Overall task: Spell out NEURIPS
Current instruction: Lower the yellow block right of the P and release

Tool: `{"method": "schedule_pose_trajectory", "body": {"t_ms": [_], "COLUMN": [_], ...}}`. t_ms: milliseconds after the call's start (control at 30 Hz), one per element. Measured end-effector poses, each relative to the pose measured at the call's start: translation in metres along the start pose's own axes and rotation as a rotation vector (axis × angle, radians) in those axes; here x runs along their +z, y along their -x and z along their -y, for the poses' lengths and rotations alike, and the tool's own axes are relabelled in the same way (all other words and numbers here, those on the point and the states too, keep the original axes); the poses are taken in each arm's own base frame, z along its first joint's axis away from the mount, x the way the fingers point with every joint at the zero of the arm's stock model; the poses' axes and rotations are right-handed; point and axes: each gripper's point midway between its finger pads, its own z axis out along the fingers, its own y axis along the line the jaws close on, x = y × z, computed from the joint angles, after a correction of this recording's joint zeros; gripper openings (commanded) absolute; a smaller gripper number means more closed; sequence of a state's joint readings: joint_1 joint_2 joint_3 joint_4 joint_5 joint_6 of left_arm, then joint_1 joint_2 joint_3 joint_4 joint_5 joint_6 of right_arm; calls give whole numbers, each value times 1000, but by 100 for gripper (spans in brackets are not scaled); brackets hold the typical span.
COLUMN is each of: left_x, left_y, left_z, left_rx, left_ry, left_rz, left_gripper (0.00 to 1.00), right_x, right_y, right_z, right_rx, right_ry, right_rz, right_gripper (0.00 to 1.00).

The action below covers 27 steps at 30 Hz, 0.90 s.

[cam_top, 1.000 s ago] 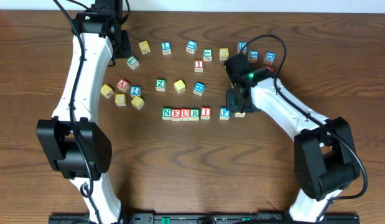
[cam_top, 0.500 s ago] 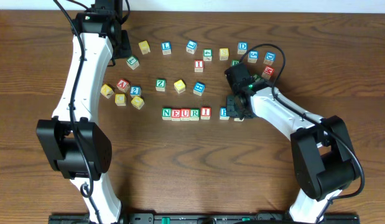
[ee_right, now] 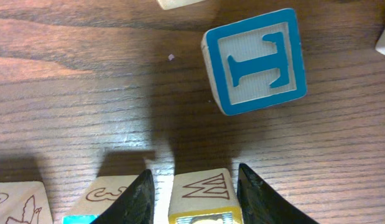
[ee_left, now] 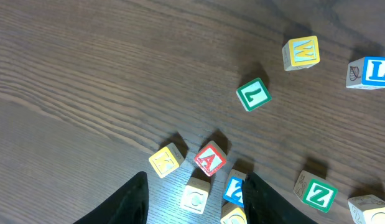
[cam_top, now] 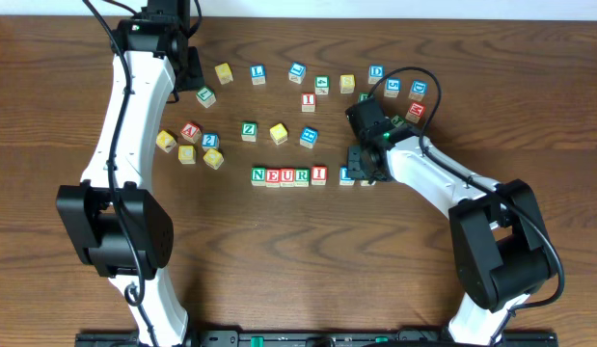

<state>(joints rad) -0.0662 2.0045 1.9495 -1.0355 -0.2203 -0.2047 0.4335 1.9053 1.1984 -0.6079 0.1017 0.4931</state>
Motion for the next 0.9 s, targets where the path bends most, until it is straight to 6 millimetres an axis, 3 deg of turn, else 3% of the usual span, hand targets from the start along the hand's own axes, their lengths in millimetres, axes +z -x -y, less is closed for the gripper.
{"method": "schedule_pose_trajectory", "body": {"t_ms": [367,733,900], "left_x": [0,0,0], "left_y": [0,-1,-1], "left_z": [0,0,0], "left_rx": [0,2,1], "left_ry": [0,2,2], "left_rz": [0,-5,-5], "left_gripper": [48,48,48], "right_x": [-4,-58,-77], "right_y": [-1,26,28], "right_z": [0,-8,3], "right_rx": [-2,-3,14], "right_ry": [-5,-17,-44], "right_rz": [-18,-50,-86], "right_gripper": [40,40,37]}}
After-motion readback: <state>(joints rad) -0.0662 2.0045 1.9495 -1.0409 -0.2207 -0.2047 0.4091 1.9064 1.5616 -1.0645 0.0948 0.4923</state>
